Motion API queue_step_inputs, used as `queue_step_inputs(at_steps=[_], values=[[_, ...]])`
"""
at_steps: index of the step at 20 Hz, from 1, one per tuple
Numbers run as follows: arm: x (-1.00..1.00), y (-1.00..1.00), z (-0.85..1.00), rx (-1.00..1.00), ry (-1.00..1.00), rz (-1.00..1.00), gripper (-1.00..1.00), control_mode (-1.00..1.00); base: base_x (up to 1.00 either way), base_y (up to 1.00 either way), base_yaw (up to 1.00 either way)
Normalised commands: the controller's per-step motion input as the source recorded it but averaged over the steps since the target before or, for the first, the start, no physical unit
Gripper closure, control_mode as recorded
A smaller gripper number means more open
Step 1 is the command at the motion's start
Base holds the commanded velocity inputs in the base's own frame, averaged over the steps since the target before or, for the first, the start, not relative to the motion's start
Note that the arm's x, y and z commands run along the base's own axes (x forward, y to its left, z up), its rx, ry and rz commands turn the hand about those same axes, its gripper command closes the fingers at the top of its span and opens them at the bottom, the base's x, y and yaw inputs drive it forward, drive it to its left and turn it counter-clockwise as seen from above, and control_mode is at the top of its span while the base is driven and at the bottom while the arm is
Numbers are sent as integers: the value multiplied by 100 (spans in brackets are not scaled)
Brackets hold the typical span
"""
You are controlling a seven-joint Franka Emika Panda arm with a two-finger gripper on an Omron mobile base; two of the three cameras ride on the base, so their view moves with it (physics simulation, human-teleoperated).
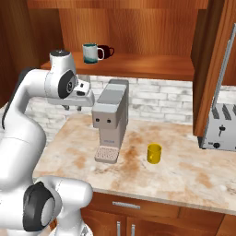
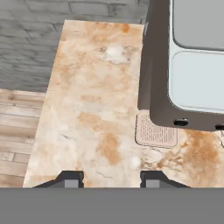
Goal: Pick the mug on the counter and place it in the cabinet with the handle facing the right, like the mugs already inside.
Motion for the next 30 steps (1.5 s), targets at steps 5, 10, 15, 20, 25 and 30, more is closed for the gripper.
queue_step_inputs(at_steps=[5,10,15,20,25,30], values=[[-29,0,-6,0,0,-2,-100,-100,0,0,0],[-71,-4,-14,0,0,-7,-100,-100,0,0,0],[-40,-26,-12,0,0,-5,-100,-100,0,0,0],[-39,-38,-12,0,0,-3,-100,-100,0,0,0],[-19,-47,-12,0,3,-3,-100,-100,0,0,0],[-2,-51,-15,0,7,-2,-100,-100,0,0,0]])
